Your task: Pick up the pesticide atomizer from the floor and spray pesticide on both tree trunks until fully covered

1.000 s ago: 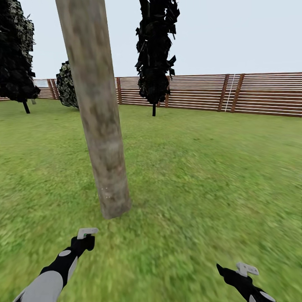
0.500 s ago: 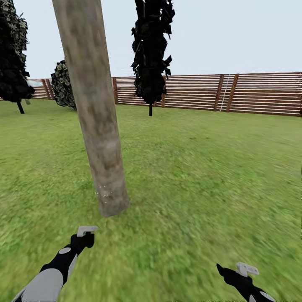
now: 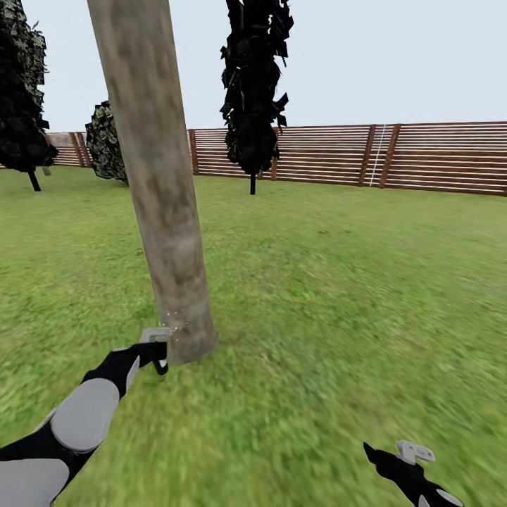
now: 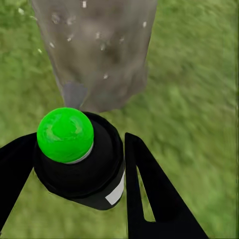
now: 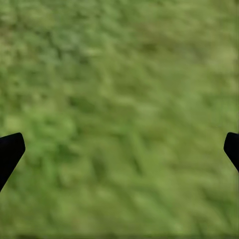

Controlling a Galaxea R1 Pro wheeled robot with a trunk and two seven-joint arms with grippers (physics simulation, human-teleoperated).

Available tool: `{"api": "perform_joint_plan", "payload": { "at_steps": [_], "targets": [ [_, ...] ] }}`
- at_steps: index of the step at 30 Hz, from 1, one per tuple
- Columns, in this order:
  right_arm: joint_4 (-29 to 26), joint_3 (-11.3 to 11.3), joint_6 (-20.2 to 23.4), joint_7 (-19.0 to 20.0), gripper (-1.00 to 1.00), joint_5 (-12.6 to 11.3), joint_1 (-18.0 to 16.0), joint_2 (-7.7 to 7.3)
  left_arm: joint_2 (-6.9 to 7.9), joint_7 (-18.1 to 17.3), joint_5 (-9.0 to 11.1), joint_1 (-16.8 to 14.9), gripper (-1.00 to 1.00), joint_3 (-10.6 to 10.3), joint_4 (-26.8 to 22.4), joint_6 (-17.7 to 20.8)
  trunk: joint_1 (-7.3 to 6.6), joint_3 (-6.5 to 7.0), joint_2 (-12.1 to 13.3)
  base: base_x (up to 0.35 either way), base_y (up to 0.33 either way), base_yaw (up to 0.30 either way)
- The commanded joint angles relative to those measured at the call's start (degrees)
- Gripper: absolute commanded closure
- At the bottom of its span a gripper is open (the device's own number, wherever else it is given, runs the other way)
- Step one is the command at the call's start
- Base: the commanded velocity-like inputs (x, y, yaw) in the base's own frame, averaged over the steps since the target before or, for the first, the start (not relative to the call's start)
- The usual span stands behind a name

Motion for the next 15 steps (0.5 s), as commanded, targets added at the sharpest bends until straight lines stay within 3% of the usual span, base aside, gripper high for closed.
{"api": "perform_joint_plan", "payload": {
  "at_steps": [1,3,6,11,13,15],
  "targets": [
    [0.0,0.0,0.0,0.0,-1.0,0.0,0.0,0.0,0.0,-0.4,-0.2,-1.1,1.0,0.0,0.0,0.3,0.0,-0.01,0.0,0.0,0.0,0.0],
    [0.0,0.0,0.0,0.0,-1.0,0.0,0.0,0.0,0.0,-0.7,-0.3,-2.7,1.0,0.0,0.0,0.9,0.0,-0.01,0.0,0.0,0.0,0.0],
    [0.0,0.0,0.0,0.0,-1.0,0.0,0.0,0.0,0.0,-1.0,-0.3,-5.3,1.0,0.0,-1.0,5.3,0.0,-0.01,0.0,0.0,0.0,0.0],
    [0.0,0.0,0.0,0.0,-1.0,0.0,0.0,0.0,-0.11,-3.5,-0.3,-6.5,1.0,-1.1,-6.1,8.5,0.0,-0.01,0.0,-0.02,0.0,0.0],
    [0.0,0.0,0.0,0.0,-1.0,0.0,0.0,0.0,-0.09,-4.9,-0.3,-6.6,1.0,-3.2,-7.7,8.9,0.0,-0.01,0.0,-0.225,0.0,0.0],
    [0.0,0.0,0.0,0.0,-1.0,0.0,0.0,0.0,-0.15,-5.4,-0.2,-6.7,1.0,-6.6,-9.1,11.1,0.0,-0.01,0.0,-0.271,0.0,0.0]
  ]
}}
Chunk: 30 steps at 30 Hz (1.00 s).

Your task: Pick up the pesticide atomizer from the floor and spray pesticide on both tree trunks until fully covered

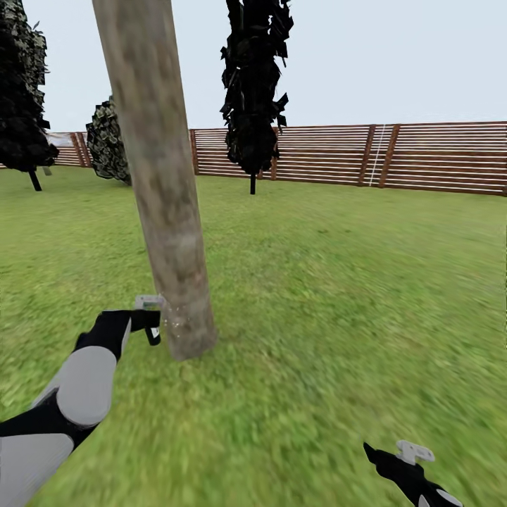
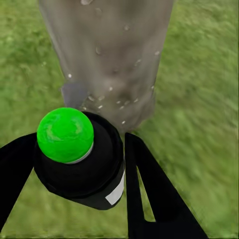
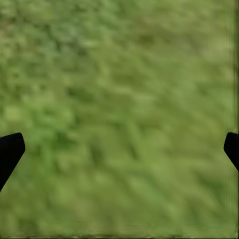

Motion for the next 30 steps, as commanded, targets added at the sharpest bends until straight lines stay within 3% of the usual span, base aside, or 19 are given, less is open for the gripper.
{"api": "perform_joint_plan", "payload": {
  "at_steps": [1,5,12,20,24,26,28,30],
  "targets": [
    [0.0,0.0,0.0,0.0,-1.0,0.0,0.0,-0.01,-0.01,-0.1,0.0,0.0,1.0,-1.4,-0.5,1.3,0.0,0.0,0.0,-0.128,0.0,0.0],
    [0.0,0.0,0.0,0.0,-1.0,0.0,0.0,-0.01,-0.02,-0.2,0.1,0.0,1.0,-2.9,-1.3,2.7,0.0,0.0,0.0,-0.044,0.0,-0.08],
    [0.0,0.0,0.0,0.0,-1.0,0.0,0.0,-0.08,-0.1,-0.2,0.1,-2.4,1.0,-3.1,-1.4,3.2,0.0,0.0,0.0,-0.003,0.0,-0.225],
    [0.0,0.0,0.0,-0.2,-1.0,0.0,0.0,-0.09,-0.13,-0.2,0.1,-6.3,1.0,-3.1,-3.5,8.2,0.0,0.0,0.0,0.0,0.0,-0.015],
    [0.0,0.0,0.0,-0.2,-1.0,0.0,0.0,-0.09,-0.19,-0.2,0.1,-8.1,1.0,-3.2,-7.1,14.5,0.0,0.0,0.0,0.0,0.0,0.0],
    [0.0,0.0,0.0,-0.2,-1.0,0.0,0.0,-0.09,-0.17,-0.3,0.0,-9.1,1.0,-3.3,-7.8,15.5,0.0,0.0,0.0,0.0,0.0,0.0],
    [0.0,0.0,0.0,-0.2,-1.0,0.0,0.0,-0.09,-0.13,-0.3,0.0,-10.5,1.0,-4.0,-8.0,15.9,0.0,0.0,0.0,0.0,0.0,0.0],
    [0.0,0.0,0.0,-0.2,-1.0,0.0,0.0,-0.09,-0.12,-0.7,0.1,-12.3,1.0,-7.5,-8.1,17.4,0.0,0.0,0.0,0.0,0.0,0.0]
  ]
}}
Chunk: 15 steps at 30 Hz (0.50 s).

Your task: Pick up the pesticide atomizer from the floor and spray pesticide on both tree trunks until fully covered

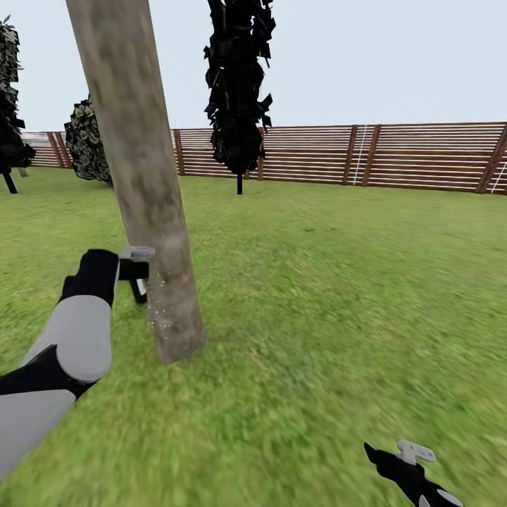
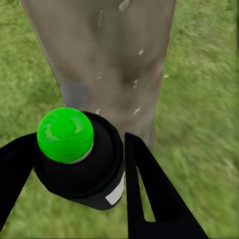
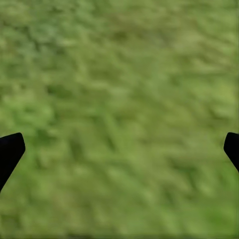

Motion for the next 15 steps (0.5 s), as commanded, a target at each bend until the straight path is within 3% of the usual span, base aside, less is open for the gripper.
{"api": "perform_joint_plan", "payload": {
  "at_steps": [1,3,5,10,15],
  "targets": [
    [0.0,0.0,0.0,0.0,-1.0,0.0,0.0,0.0,0.01,-0.5,-0.2,-0.4,1.0,-1.2,-0.3,1.0,0.01,-0.01,0.0,0.0,0.0,0.0],
    [0.0,0.0,0.0,0.0,-1.0,0.0,0.0,0.0,0.0,-2.3,-0.2,-0.9,1.0,-3.2,-1.9,3.3,0.01,-0.01,0.0,0.0,0.0,0.0],
    [0.0,0.0,0.0,0.0,-1.0,0.0,0.0,-0.02,-0.06,-6.3,-0.2,-1.3,1.0,-5.4,-5.4,5.8,0.01,-0.01,0.0,0.0,0.0,0.0],
    [0.0,0.0,0.0,0.0,-1.0,0.0,0.0,-0.18,0.01,-8.0,-0.2,-1.5,1.0,-6.5,-9.4,7.2,0.01,-0.01,0.0,0.0,0.0,-0.036],
    [0.0,0.0,0.0,0.0,-1.0,0.0,0.0,-0.25,0.01,-8.3,-0.2,-3.1,1.0,-6.8,-12.2,10.7,0.01,-0.01,0.0,0.0,0.0,-0.224]
  ]
}}
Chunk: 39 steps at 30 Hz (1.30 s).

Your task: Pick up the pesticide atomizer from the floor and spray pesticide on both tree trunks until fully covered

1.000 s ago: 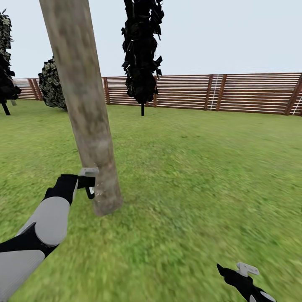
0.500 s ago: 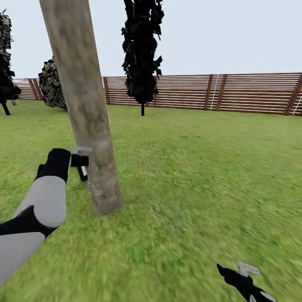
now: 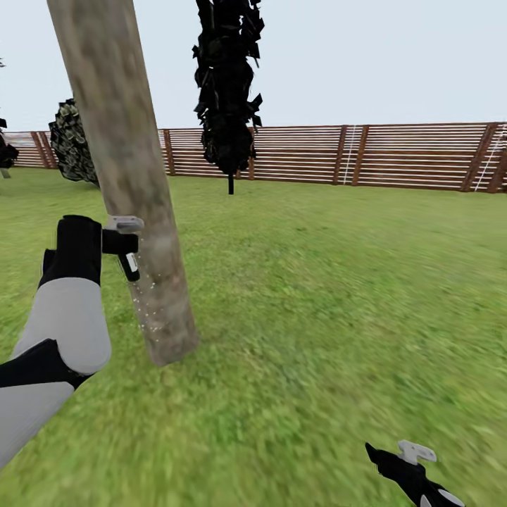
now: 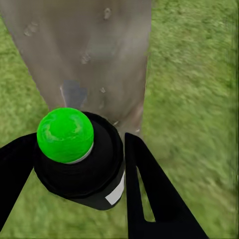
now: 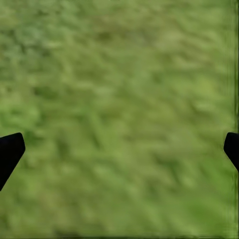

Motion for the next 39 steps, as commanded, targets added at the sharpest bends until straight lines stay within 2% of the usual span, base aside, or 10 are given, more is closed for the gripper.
{"api": "perform_joint_plan", "payload": {
  "at_steps": [1,13,20,25,28,30,32,34,35,39],
  "targets": [
    [0.0,0.0,0.0,0.0,-1.0,0.0,0.0,-0.01,0.0,0.0,0.0,-0.1,1.0,0.0,-0.1,0.1,0.0,0.0,0.0,0.0,0.0,-0.256],
    [0.0,0.0,0.0,0.0,-1.0,0.0,0.0,0.04,0.26,0.0,-0.1,-0.4,1.0,-0.1,-0.2,0.3,0.0,0.0,0.0,-0.102,0.0,-0.041],
    [0.0,0.0,0.0,0.0,-1.0,0.0,0.0,0.02,0.26,0.0,-0.1,-0.4,1.0,-0.1,-0.1,0.2,0.0,0.0,0.0,-0.309,0.0,0.0],
    [0.0,0.0,0.0,0.0,-1.0,0.0,0.0,0.04,0.26,0.0,-0.1,-0.7,1.0,-0.1,-0.2,0.2,0.0,0.0,0.0,-0.091,0.0,0.0],
    [0.0,0.0,0.0,0.0,-1.0,0.0,0.0,0.04,0.26,0.0,-0.1,-3.8,1.0,-0.1,-0.2,0.6,0.0,0.0,0.0,-0.006,0.0,0.0],
    [0.1,0.0,0.0,0.0,-1.0,0.0,0.0,0.05,0.23,0.0,-0.2,-6.4,1.0,-0.4,-0.2,2.9,0.0,0.0,0.0,-0.001,0.0,0.0],
    [0.1,0.0,0.0,0.0,-1.0,0.0,0.0,0.06,0.2,0.0,-0.1,-8.2,1.0,-1.7,-0.2,3.9,0.0,0.0,0.0,0.0,0.0,0.0],
    [0.1,0.0,0.0,0.0,-1.0,0.0,0.0,0.07,0.18,-0.1,-0.1,-9.8,1.0,-4.4,-0.2,4.5,0.0,0.0,0.0,0.0,0.0,0.0],
    [0.1,0.0,0.0,0.0,-1.0,0.0,0.0,0.07,0.18,0.0,-0.1,-10.7,1.0,-5.0,-0.2,4.6,0.0,0.0,0.0,0.0,0.0,0.0],
    [0.1,0.0,0.0,0.0,-1.0,0.0,0.0,0.05,0.25,0.0,-0.1,-13.1,1.0,-5.6,-0.2,7.4,0.0,0.0,0.0,0.0,0.0,0.0]
  ]
}}
